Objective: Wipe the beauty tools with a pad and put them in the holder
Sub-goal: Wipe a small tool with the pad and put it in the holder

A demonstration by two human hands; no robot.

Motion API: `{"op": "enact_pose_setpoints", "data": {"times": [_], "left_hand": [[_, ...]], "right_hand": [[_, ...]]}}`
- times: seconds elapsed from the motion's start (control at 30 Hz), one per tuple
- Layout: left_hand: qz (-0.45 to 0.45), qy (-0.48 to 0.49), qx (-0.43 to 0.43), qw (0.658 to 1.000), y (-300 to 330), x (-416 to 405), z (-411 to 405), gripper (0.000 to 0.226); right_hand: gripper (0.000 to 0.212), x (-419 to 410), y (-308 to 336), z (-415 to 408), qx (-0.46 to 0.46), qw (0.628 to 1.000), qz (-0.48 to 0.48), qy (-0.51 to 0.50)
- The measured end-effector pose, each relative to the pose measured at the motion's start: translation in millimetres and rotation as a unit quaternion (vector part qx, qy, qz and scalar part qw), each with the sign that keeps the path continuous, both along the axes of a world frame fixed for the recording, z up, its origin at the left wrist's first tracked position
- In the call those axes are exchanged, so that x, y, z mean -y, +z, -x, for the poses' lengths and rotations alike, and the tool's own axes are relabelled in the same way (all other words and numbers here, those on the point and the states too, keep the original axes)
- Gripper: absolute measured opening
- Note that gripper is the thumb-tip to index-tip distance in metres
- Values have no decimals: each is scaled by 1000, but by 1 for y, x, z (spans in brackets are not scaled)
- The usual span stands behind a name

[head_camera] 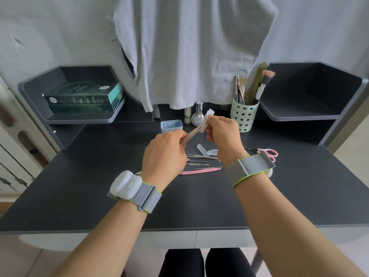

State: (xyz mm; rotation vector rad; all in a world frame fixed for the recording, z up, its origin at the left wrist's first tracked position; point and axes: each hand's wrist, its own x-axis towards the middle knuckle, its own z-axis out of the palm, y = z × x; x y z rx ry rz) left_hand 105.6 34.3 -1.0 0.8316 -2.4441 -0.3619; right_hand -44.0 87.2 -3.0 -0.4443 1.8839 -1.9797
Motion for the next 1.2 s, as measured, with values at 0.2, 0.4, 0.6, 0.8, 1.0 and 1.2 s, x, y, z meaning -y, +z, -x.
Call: {"op": "enact_pose_setpoints", "data": {"times": [0.2,0.4,0.6,0.8,1.0,1.2], "left_hand": [[-14,0,-24,1000,-1,6,-2,23],[-6,6,-43,999,5,18,1,25],[19,11,-50,999,13,37,5,28],[10,40,-59,997,23,61,6,22],[34,41,-43,998,30,75,7,22],[53,48,-34,997,37,83,7,23]], "right_hand": [[23,1,-5,4,25,998,21,-55],[21,11,-10,-1,14,999,16,-44],[25,24,-9,-4,-2,999,14,-33],[21,35,-10,-4,2,1000,7,-28],[20,47,-6,-6,-9,1000,4,-19],[22,56,-5,-5,-6,1000,7,-17]]}}
